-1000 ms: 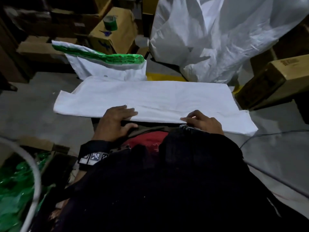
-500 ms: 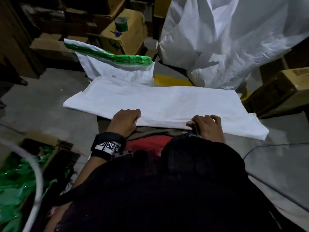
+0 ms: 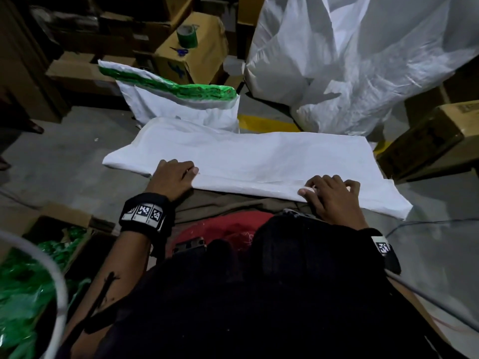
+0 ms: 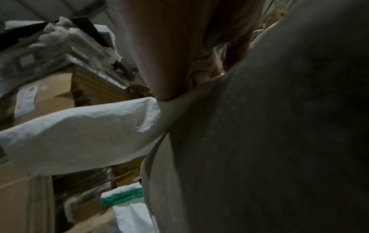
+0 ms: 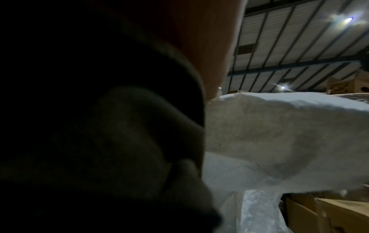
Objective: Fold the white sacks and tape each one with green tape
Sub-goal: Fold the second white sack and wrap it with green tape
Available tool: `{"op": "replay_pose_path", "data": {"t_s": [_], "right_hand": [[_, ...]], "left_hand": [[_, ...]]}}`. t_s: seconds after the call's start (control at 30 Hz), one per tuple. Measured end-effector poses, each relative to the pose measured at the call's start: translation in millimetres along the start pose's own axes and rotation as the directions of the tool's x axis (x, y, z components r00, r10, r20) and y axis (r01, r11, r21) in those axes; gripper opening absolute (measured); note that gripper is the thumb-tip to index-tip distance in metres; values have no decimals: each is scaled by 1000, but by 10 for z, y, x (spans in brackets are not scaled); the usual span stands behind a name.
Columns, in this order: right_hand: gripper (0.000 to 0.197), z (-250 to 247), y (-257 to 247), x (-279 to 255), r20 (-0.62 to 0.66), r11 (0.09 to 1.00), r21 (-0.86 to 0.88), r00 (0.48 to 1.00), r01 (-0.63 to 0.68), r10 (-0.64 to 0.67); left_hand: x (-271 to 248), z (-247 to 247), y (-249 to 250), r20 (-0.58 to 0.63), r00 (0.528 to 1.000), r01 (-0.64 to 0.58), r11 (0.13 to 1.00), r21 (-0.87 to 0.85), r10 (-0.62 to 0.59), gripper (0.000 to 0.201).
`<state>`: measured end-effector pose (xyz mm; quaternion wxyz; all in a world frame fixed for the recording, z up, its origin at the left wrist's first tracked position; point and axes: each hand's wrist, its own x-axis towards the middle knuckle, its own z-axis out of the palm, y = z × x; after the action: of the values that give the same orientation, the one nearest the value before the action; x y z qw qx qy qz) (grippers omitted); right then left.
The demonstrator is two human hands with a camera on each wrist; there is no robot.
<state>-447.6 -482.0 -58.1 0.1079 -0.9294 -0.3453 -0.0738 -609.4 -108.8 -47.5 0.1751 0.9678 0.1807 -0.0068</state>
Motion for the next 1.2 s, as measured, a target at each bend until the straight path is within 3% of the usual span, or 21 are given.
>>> {"op": "replay_pose_path", "data": {"t_s": [0.07,0.17,0.23,0.27,0.37,0.43,0.5,0.57,0.67,0.73,0.8,0.87,0.9,0.97,1.03,1.1,1.2], "right_hand": [[33,-28,36,-34,-42,997,-71,999,-29,26],[33,-66,93,-45,-102,984,-159,992,-87,71],[35,-54,119,-51,-141,977,-178,986,-117,92],[37,-40,129,-42,-137,978,-171,986,-120,97],[55,3,179,77,-75,990,-78,991,-118,112],[62,44,267,187,-23,995,3,995,-99,99],[55,68,326,263,81,990,58,989,-130,125],[46,94,364,266,106,981,95,982,-169,159],[45,62,358,210,-111,991,1,984,-137,136],[44,60,383,166,-235,990,-36,964,-136,124],[52,107,463,111,-254,986,-65,959,-150,129],[70,126,568,68,-172,986,-72,976,-149,135],[78,114,617,78,-61,985,-40,985,-166,164],[83,60,687,162,215,971,74,955,-227,206],[79,10,743,261,319,963,115,928,-242,195],[74,-30,800,274,263,974,42,943,-224,206],[60,27,809,175,16,985,-67,987,-156,157]], "left_hand": [[73,-61,-97,39,999,42,970,-238,-34,50],[264,-263,-232,247,969,123,858,-499,5,23],[396,-419,-290,398,917,190,833,-519,39,3],[476,-475,-329,441,896,183,855,-485,58,3],[610,-542,-303,483,868,49,946,-320,119,9],[567,-445,-265,420,899,-47,980,-193,126,20],[372,-222,-299,207,963,-177,984,16,170,23],[152,0,-367,-6,964,-263,954,143,267,28],[62,82,-417,-125,940,-292,939,182,316,26],[71,7,-477,-176,946,-230,945,234,274,27],[37,-78,-598,-209,952,-167,952,259,223,32],[-5,-141,-692,-166,958,-191,953,236,233,38],[7,-167,-718,-125,962,-213,955,208,242,42],[102,-231,-730,-35,975,-215,969,118,220,53],[178,-289,-776,39,978,-210,973,92,207,60],[165,-285,-901,-9,972,-231,961,154,235,55],[58,-213,-1109,-124,968,-175,939,297,219,51]]}}
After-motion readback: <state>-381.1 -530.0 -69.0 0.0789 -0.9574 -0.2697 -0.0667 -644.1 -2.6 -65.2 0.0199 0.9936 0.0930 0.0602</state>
